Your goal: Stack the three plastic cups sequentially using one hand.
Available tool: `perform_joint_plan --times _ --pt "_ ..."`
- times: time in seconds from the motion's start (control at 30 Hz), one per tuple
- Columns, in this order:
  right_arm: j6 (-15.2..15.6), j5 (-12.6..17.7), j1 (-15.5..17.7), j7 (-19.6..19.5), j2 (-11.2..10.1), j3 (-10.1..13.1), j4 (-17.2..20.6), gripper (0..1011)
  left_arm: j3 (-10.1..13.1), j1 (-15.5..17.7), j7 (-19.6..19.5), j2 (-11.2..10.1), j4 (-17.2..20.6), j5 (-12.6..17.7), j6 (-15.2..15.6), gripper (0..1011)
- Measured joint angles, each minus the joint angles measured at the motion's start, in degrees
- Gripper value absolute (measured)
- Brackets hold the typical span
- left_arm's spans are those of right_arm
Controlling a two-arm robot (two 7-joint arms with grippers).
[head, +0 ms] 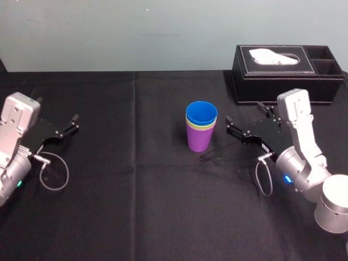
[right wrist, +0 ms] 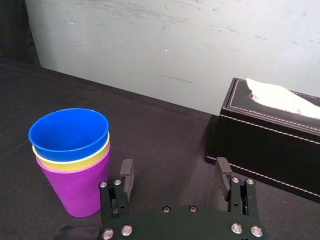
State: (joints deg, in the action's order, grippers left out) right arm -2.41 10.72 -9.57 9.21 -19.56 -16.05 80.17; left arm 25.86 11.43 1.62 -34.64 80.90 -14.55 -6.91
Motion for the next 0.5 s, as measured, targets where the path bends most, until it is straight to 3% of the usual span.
perform_joint_plan --times 0.5 --pt "-0.08 0.0 0.02 -0.02 -0.1 -0.03 0.06 1000 0.0 0.0 0.0 0.0 0.0 0.0 0.0 1011"
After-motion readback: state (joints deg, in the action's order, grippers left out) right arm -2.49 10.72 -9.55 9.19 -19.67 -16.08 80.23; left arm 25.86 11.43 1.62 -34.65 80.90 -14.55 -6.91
